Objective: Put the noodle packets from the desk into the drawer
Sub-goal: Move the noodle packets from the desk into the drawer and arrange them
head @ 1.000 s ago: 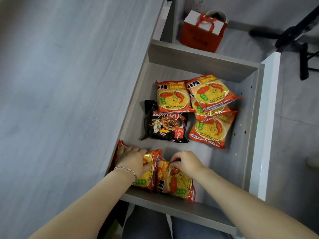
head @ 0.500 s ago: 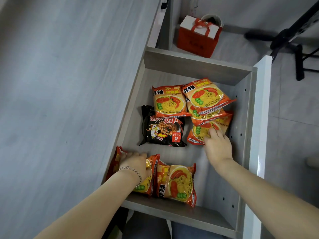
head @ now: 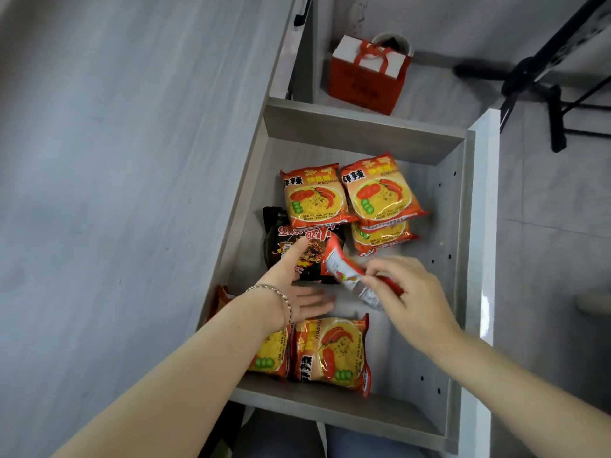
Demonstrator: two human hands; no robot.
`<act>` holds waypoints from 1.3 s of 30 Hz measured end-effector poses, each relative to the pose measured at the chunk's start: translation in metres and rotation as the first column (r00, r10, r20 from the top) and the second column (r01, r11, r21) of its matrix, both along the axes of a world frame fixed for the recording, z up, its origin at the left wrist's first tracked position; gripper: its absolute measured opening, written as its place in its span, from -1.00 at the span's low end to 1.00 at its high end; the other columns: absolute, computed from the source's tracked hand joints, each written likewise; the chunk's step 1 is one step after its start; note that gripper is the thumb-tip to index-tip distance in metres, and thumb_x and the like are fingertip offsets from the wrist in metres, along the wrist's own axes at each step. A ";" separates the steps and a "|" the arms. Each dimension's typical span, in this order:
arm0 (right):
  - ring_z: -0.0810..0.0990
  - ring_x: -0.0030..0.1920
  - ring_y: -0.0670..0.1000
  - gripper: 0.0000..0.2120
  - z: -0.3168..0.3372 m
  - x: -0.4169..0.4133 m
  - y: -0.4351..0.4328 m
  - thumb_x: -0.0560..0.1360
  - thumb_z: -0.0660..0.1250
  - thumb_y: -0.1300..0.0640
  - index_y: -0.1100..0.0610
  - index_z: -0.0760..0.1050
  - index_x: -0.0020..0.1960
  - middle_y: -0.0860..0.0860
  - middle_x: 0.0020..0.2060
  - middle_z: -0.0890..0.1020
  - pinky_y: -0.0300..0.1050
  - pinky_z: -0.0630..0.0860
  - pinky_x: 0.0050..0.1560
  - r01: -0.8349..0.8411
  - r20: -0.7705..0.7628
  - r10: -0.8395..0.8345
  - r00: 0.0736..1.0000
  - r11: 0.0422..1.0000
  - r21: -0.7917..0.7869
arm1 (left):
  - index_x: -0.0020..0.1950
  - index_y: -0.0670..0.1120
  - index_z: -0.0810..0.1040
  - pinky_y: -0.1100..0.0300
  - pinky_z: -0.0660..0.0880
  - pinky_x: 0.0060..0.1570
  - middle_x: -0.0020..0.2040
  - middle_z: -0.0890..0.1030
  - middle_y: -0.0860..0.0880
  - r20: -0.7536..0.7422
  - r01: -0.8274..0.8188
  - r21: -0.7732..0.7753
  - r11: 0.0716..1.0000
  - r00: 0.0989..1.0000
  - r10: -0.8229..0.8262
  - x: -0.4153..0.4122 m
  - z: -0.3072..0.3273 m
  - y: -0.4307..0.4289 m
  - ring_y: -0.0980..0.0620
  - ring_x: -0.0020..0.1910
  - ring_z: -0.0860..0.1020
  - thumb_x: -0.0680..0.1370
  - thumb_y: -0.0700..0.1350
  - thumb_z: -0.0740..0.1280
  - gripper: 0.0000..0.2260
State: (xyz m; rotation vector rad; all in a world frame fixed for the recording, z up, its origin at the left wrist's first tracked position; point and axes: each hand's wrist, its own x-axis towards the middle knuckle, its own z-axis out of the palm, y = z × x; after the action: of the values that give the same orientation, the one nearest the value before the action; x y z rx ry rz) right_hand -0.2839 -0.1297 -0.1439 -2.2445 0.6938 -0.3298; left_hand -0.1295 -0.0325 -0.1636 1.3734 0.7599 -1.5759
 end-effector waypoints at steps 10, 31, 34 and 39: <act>0.42 0.17 -0.31 -0.68 -0.015 -0.001 -0.002 0.39 0.23 -0.27 -0.26 0.38 0.12 -0.38 0.11 0.42 -0.38 0.37 0.06 0.037 -0.174 0.079 0.982 0.813 0.581 | 0.02 -0.05 0.46 -0.22 0.55 0.00 -0.02 0.59 -0.20 0.313 -0.048 0.001 0.999 0.949 0.046 -0.011 -0.006 0.021 -0.22 -0.07 0.60 0.37 -0.36 0.43 -0.66; 0.41 0.28 0.13 -0.61 -0.102 0.021 0.043 0.53 0.09 -0.18 0.02 0.45 0.18 0.11 0.24 0.42 0.05 0.39 0.28 -0.262 -0.588 0.594 0.549 0.790 0.554 | 0.40 0.06 0.28 0.04 0.05 0.46 0.37 0.42 -0.01 0.323 0.672 0.731 -0.117 -0.491 -0.809 0.006 -0.044 0.085 -0.04 0.37 0.30 0.52 0.06 0.15 -0.56; 0.25 0.41 0.15 -0.46 -0.108 0.010 0.055 0.53 -0.01 -0.24 0.02 0.26 0.39 0.10 0.41 0.29 0.08 0.25 0.38 -0.379 -0.649 0.580 0.492 0.814 0.441 | 0.39 0.05 0.30 0.04 0.10 0.45 0.33 0.47 -0.02 0.320 0.680 0.724 -0.117 -0.481 -0.816 0.008 -0.043 0.082 -0.05 0.34 0.35 0.51 0.04 0.17 -0.56; 0.33 0.38 0.12 -0.40 -0.110 0.027 0.040 0.52 0.03 -0.24 0.07 0.17 0.44 0.11 0.41 0.32 -0.01 0.33 0.35 -0.155 -0.577 0.621 0.531 0.740 0.654 | 0.27 -0.01 0.44 0.16 0.49 -0.06 0.01 0.62 -0.06 0.335 0.724 0.690 -0.001 -0.321 -0.886 0.013 -0.039 0.066 -0.02 -0.04 0.56 0.53 0.00 0.18 -0.67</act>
State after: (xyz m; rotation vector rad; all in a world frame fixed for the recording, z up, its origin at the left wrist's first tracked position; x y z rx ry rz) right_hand -0.2573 -0.0898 -0.2541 -1.8245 0.5274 1.0481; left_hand -0.1165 0.0339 -0.2031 2.8522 -1.1299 -1.4189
